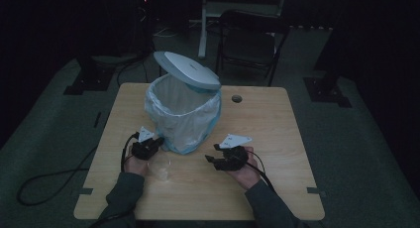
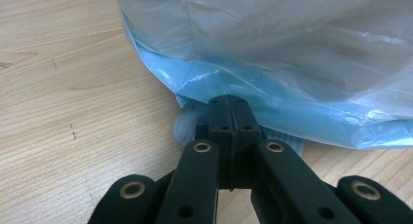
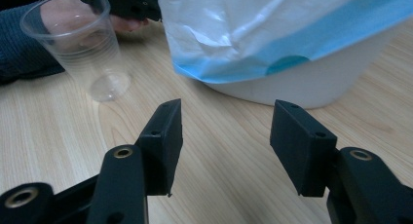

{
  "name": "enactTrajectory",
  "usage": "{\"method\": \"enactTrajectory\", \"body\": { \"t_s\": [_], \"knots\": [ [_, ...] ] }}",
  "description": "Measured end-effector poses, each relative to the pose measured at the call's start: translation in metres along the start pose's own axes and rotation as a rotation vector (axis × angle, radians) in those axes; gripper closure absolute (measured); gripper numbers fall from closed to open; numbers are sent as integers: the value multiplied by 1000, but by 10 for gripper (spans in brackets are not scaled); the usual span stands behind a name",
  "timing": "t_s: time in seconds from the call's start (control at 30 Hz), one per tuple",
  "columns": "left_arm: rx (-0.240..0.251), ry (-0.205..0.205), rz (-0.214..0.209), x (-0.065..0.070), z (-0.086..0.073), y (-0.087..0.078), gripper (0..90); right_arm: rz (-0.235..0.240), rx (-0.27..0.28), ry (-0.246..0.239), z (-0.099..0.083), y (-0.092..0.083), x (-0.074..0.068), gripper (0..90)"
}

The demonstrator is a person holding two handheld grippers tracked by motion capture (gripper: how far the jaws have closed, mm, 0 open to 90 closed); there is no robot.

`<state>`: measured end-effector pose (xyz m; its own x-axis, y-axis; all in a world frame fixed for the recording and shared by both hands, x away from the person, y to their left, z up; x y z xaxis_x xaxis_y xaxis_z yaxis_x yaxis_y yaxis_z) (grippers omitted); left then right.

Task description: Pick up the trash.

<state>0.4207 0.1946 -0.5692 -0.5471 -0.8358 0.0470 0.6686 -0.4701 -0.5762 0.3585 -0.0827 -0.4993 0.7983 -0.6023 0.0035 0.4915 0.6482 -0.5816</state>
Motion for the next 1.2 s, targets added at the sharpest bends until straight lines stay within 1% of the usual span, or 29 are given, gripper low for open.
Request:
{"method": "enactTrajectory", "body": {
  "t_s": [0.17,0.23,0.33,0.43,0.53,0.63,0.73,0.77,0.83,1.0,1.13,1.2],
  "knots": [
    [0,-1,0,0,0,0,900,27,5,-27,15,11,-16,441],
    [0,-1,-1,0,0,0,900,43,8,-47,23,17,-24,442],
    [1,-2,0,0,0,0,900,67,5,-63,32,28,-35,444],
    [1,-3,-1,0,0,0,900,97,6,-66,39,38,-43,449],
    [2,-2,0,0,0,0,900,122,-5,-70,42,47,-53,451],
    [1,-1,0,0,0,0,900,144,-7,-66,45,53,-60,454],
    [1,-1,0,0,0,0,900,155,2,-69,49,57,-63,456],
    [0,0,1,0,0,0,900,156,4,-65,51,58,-63,458],
    [-1,-1,0,0,0,0,900,152,4,-74,55,59,-64,460],
    [-1,0,1,0,0,0,900,173,14,-76,65,63,-69,463],
    [-1,1,1,0,0,0,900,186,13,-79,68,68,-73,463],
    [-1,1,1,0,0,0,900,187,2,-81,67,71,-74,463]
  ]
}}
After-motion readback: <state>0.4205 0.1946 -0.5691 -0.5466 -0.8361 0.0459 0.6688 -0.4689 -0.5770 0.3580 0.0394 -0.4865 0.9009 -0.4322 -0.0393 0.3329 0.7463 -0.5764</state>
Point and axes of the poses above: each handheld gripper's, and its own axes: y roughly forward along the jaws, z roughly out of its top, x roughly to its right, the point moved 5 cm from there along y, roughly forward along the jaws, and after that the axes turned 2 degrees about -z, right-handed, at the moved point
